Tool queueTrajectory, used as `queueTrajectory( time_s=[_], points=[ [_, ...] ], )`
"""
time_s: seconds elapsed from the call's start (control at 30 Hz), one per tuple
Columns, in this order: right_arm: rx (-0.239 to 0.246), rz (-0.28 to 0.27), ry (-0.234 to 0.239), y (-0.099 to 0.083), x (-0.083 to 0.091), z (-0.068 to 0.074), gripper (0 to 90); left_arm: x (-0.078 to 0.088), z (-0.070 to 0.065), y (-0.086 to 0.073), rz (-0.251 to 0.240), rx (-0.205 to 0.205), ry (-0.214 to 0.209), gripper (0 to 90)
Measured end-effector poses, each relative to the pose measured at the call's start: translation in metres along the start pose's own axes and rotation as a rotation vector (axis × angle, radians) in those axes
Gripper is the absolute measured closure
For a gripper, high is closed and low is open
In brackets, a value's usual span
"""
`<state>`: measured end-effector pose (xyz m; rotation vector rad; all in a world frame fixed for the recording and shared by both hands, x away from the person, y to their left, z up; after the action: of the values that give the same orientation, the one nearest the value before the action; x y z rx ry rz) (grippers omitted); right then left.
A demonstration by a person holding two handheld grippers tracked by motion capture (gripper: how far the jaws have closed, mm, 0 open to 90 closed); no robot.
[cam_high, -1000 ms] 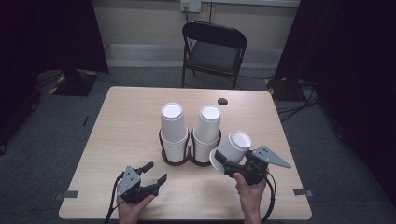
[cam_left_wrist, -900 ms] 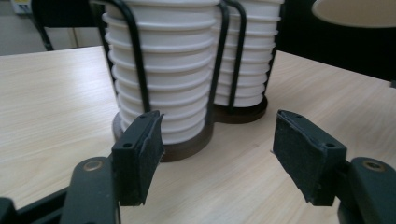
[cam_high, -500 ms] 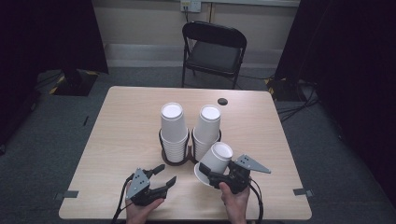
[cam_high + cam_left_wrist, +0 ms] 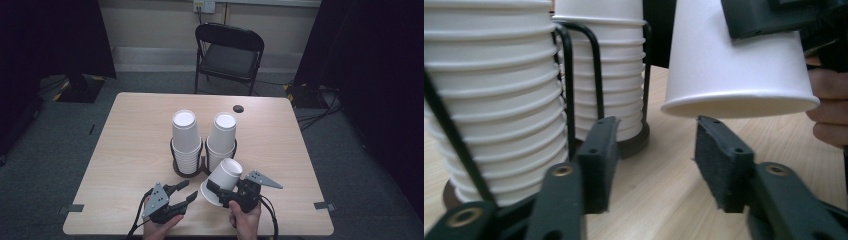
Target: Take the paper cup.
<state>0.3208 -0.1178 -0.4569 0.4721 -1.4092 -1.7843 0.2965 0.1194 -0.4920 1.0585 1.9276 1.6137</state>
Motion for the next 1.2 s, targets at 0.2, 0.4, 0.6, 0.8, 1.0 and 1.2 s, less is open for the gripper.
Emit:
queueTrajectory(
  time_s=[0.2, 0.4, 0.6, 0.8, 1.0, 1.2],
  points=[
    [-0.062, 0.007, 0.046, -0.003, -0.004, 0.002, 15.7, -0.009, -0.007, 0.000, 0.005, -0.044, 0.007, 56.6],
    [-0.081, 0.020, 0.061, -0.002, -0.005, 0.004, 15.7, -0.015, -0.011, -0.001, -0.031, -0.042, -0.012, 58.8],
    [-0.093, 0.027, 0.080, -0.002, -0.006, 0.006, 15.7, -0.020, -0.013, -0.001, -0.061, -0.051, -0.024, 58.9],
    [-0.105, 0.037, 0.104, -0.002, -0.010, 0.009, 15.8, -0.025, -0.016, 0.001, -0.112, -0.071, -0.023, 58.8],
    [-0.116, 0.055, 0.127, -0.002, -0.014, 0.014, 15.7, -0.030, -0.020, 0.001, -0.137, -0.090, -0.003, 61.3],
    [-0.147, 0.063, 0.150, -0.003, -0.014, 0.012, 14.8, -0.027, -0.019, -0.001, -0.138, -0.105, 0.048, 77.7]
  ],
)
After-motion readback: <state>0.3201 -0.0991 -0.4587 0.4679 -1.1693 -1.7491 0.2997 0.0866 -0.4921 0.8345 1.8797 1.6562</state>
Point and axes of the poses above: each handheld gripper's, and its own axes: x roughly backward along the jaws, y roughly out of its top, z roughly to its left, the point moved 2 cm from there along -x, roughly forward along the jaws, and after that the axes turned 13 degrees about x, right-handed, at the moved point
